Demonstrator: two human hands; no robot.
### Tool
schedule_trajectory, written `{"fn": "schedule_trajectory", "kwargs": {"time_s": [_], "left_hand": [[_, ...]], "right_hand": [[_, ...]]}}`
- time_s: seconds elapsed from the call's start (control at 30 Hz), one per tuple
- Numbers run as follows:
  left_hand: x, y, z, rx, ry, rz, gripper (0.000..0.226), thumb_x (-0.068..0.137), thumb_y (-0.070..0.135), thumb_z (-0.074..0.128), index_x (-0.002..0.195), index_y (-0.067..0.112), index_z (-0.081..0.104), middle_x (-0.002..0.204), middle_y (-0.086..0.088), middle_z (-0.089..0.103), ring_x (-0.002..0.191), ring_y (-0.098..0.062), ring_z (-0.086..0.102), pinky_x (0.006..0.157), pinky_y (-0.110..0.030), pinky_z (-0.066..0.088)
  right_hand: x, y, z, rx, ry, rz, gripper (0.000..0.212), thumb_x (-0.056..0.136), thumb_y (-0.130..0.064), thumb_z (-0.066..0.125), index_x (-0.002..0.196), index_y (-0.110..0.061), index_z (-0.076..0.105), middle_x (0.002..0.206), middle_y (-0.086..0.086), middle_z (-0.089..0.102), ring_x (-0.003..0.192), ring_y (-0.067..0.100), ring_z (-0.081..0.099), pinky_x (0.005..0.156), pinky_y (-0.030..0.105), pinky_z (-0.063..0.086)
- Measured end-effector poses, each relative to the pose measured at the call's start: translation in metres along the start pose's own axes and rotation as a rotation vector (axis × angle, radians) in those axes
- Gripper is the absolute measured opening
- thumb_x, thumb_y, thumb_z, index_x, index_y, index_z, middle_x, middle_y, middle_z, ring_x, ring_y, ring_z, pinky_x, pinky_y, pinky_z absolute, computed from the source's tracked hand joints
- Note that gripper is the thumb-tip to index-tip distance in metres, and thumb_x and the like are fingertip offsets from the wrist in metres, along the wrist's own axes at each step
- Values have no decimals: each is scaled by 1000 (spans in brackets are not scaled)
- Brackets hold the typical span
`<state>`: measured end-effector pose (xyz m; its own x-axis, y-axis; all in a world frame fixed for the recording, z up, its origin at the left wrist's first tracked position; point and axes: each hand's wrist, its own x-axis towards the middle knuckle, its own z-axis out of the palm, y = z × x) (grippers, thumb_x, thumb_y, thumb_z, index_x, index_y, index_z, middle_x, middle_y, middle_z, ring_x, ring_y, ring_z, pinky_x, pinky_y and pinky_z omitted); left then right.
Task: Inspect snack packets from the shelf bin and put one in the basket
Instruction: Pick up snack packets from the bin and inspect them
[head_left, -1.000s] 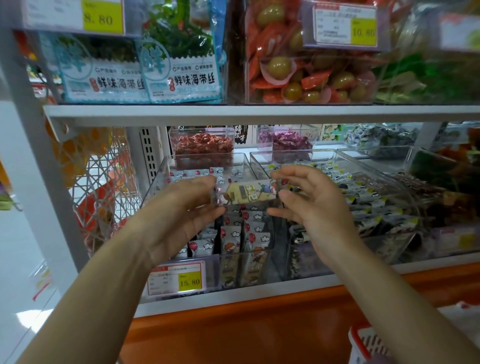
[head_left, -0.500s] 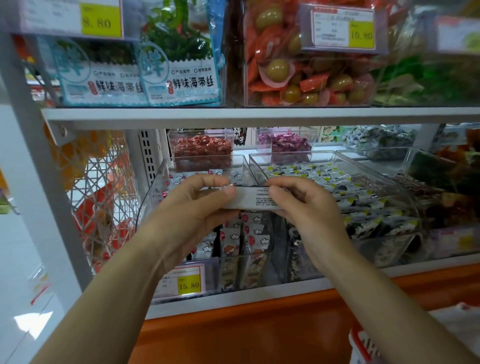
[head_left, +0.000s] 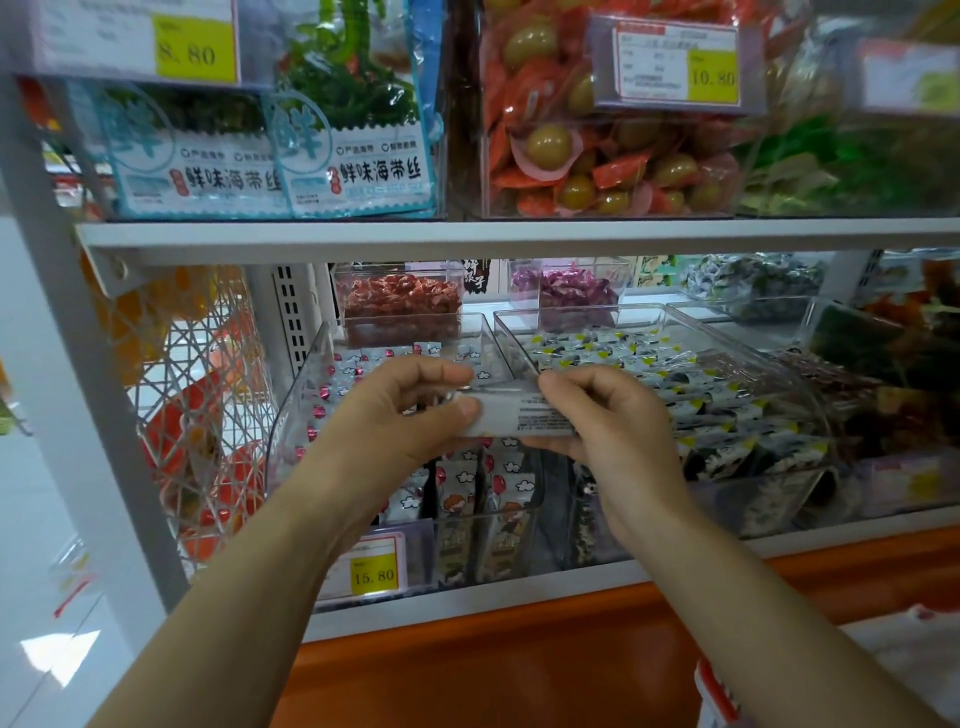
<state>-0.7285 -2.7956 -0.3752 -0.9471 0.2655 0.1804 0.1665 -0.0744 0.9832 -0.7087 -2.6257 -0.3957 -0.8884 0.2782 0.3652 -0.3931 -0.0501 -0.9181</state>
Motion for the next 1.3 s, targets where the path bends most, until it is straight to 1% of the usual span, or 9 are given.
{"fn": "schedule_trajectory", "kwargs": {"time_s": [0.2, 0.43, 0.53, 0.63, 0.8, 0.87, 0.93, 1.1, 1.3], "left_hand": [[10, -3, -3, -148, 124, -88, 13, 91, 11, 54, 93, 2, 64, 101, -12, 68, 88, -19, 69, 68, -20, 56], [40, -12, -15, 640, 399, 166, 32, 95, 16, 50, 126, 11, 55, 128, -6, 57, 108, -18, 55, 88, -28, 40], [63, -21, -10, 899, 243, 115, 34, 94, 10, 45, 127, 8, 54, 135, -12, 52, 123, -28, 48, 98, -32, 37], [82, -27, 3, 1217, -3, -24, 23, 96, 21, 36, 100, 7, 53, 115, -13, 52, 121, -32, 44, 106, -52, 29], [91, -46, 1, 1656, -289, -90, 50, 100, 40, 18, 135, 11, 36, 150, -6, 26, 143, -25, 10, 107, -68, 5], [85, -52, -5, 1675, -290, -123, 58, 98, 47, 13, 147, 17, 19, 158, -1, 6, 145, -21, -5, 107, -65, -3], [78, -53, -11, 1652, -281, -153, 59, 97, 51, 12, 150, 24, 8, 159, 3, -5, 144, -17, -12, 108, -62, -8], [71, -45, -19, 1612, -310, -179, 59, 96, 52, 18, 150, 30, 8, 158, 8, -3, 145, -16, -11, 110, -60, -6], [62, -48, -19, 1509, -269, -70, 53, 98, 45, 22, 147, 28, 19, 157, 10, 10, 145, -15, 1, 111, -61, 3]], "right_hand": [[3, 1, -5, -151, -244, -44, 33, 84, -5, 65, 108, -29, 63, 109, 2, 65, 91, 12, 69, 78, 24, 56], [41, -1, -6, -329, 107, -118, 23, 84, -17, 68, 105, -11, 60, 103, 11, 64, 77, 18, 69, 69, 29, 59], [58, 2, 0, -396, 95, -133, 29, 85, -17, 68, 107, -1, 59, 105, 16, 63, 74, 17, 67, 67, 32, 59], [73, 7, 9, -396, 79, -174, 25, 85, -13, 67, 100, 5, 58, 98, 18, 61, 76, 20, 64, 59, 20, 57], [90, 16, 20, -448, 65, -191, 26, 86, -15, 66, 95, 8, 56, 94, 18, 62, 83, 32, 65, 73, 40, 57], [96, 21, 25, -497, 33, -217, 27, 86, -18, 66, 96, 5, 56, 96, 12, 61, 80, 20, 62, 78, 21, 52], [103, 23, 31, -593, -19, -247, 27, 85, -21, 67, 98, 1, 58, 87, 1, 57, 74, 4, 51, 62, 4, 38], [120, 24, 48, -826, -218, -308, 27, 83, -25, 70, 102, -9, 58, 98, -2, 58, 92, 13, 52, 63, 14, 32], [123, 32, 78, -1108, -505, -305, 34, 83, -22, 70, 110, -6, 61, 107, 12, 63, 74, 13, 52, 58, 24, 35]]}}
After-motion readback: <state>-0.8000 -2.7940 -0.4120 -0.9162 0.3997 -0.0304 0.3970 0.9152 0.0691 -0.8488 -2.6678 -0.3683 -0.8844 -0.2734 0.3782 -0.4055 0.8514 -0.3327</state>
